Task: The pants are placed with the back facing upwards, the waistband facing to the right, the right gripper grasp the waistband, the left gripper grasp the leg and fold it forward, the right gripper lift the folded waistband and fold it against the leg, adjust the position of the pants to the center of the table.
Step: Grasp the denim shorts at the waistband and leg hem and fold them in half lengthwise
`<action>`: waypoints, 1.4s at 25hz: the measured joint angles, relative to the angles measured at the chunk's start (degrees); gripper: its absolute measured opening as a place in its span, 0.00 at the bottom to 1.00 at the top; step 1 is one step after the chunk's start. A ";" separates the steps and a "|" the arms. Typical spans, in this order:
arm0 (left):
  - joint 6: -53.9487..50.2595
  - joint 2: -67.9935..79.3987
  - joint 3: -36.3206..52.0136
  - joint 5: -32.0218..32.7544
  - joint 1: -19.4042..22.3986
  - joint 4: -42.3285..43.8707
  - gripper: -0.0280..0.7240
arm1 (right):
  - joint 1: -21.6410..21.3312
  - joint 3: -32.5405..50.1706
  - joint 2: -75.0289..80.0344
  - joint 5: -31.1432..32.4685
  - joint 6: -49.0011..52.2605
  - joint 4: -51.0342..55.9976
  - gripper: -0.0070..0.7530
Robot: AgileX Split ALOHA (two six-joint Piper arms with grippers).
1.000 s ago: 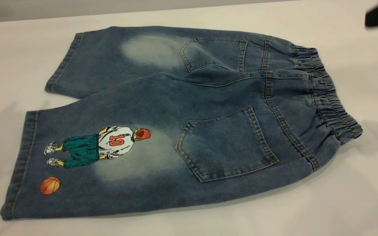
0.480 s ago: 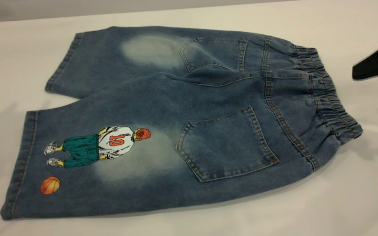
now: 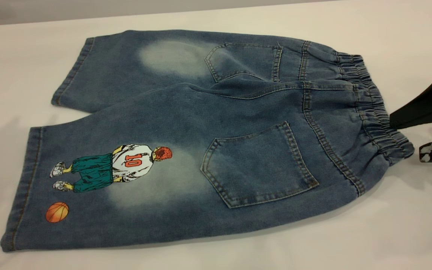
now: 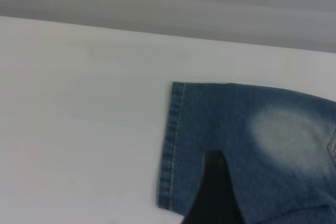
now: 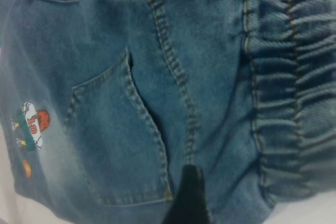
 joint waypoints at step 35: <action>0.00 0.00 0.00 0.00 0.00 0.00 0.71 | 0.06 -0.06 11.62 10.72 -3.31 9.46 0.17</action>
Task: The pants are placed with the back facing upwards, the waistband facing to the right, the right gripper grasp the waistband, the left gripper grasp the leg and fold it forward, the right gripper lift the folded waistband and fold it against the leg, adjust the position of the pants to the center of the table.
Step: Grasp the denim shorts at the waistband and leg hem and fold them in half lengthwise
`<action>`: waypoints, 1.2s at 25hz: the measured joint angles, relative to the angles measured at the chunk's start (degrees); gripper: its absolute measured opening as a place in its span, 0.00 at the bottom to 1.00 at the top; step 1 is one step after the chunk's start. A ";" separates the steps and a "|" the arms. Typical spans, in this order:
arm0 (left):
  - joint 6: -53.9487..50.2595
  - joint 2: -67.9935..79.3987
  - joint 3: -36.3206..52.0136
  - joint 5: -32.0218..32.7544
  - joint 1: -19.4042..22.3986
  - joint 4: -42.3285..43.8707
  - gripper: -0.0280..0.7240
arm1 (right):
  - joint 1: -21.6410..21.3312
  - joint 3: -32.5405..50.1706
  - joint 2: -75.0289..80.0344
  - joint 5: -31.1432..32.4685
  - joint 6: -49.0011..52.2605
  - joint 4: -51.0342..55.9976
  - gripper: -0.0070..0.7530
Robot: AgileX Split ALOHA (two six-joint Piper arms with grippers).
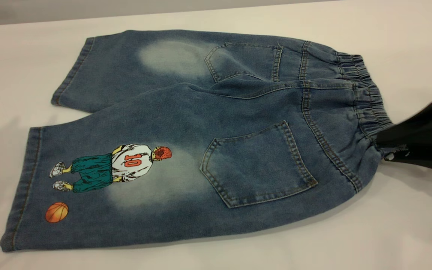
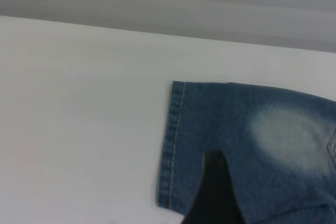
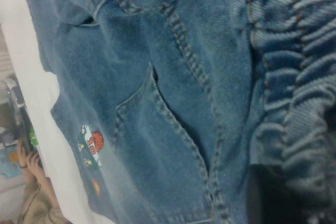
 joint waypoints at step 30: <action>-2.13 7.18 10.75 25.53 -7.53 0.18 0.71 | 0.00 0.00 0.00 -1.76 0.00 -0.05 0.06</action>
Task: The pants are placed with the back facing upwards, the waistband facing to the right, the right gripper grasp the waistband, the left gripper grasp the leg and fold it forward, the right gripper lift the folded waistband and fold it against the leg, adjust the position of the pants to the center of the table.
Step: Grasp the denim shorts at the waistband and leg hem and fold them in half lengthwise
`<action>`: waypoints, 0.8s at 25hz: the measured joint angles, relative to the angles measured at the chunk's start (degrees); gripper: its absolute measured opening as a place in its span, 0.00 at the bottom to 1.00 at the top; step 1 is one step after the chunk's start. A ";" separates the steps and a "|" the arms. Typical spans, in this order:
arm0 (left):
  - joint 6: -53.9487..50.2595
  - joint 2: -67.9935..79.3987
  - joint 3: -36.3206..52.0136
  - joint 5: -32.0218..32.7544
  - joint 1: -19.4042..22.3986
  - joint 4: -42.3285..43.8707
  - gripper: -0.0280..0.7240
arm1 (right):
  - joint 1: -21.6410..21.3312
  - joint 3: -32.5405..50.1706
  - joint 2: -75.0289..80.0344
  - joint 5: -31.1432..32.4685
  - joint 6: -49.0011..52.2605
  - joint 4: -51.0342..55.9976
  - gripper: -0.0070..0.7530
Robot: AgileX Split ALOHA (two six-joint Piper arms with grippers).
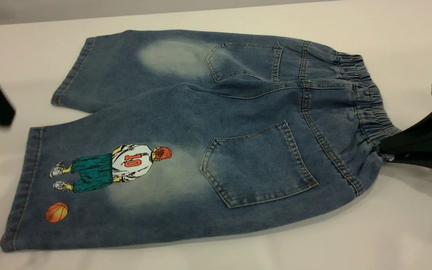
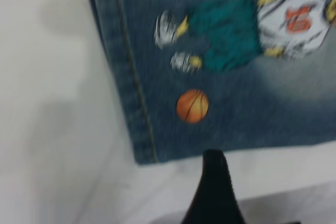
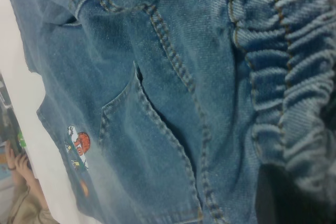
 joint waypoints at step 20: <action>0.21 17.52 1.84 0.96 0.00 7.57 0.71 | 0.00 0.00 0.00 0.00 -0.02 0.00 0.06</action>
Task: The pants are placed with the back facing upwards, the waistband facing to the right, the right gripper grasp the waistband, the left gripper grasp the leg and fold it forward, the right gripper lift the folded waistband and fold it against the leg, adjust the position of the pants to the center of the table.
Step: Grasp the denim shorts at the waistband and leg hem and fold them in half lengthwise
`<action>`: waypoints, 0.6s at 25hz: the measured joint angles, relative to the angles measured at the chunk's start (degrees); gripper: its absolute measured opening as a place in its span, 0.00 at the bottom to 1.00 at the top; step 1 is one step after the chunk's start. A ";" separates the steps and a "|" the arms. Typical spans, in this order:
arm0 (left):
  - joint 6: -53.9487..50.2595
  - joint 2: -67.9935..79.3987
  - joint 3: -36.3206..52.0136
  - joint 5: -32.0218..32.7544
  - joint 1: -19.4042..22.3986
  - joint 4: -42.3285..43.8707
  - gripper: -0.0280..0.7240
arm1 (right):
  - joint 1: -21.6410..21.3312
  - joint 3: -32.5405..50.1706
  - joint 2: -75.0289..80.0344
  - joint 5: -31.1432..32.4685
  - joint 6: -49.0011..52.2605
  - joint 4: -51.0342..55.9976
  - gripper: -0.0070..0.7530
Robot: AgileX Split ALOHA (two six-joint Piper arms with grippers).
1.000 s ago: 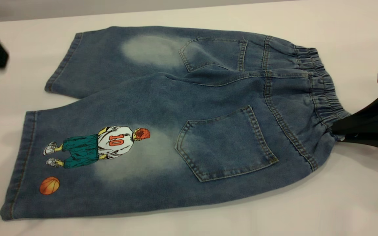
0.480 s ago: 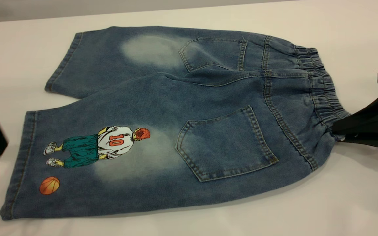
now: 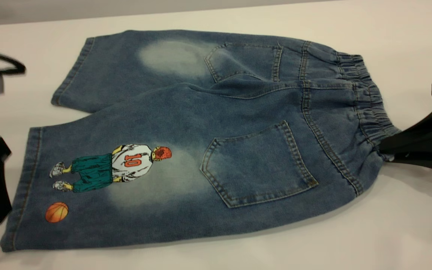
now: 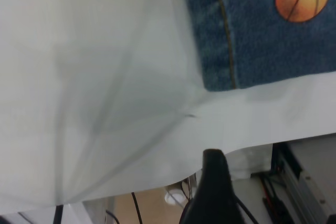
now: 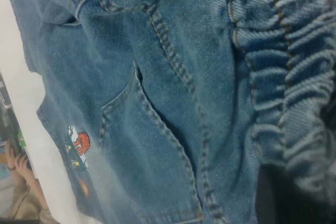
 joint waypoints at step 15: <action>-0.02 10.20 -1.63 -4.71 0.00 0.33 0.71 | 0.00 0.00 0.00 0.00 0.00 0.00 0.06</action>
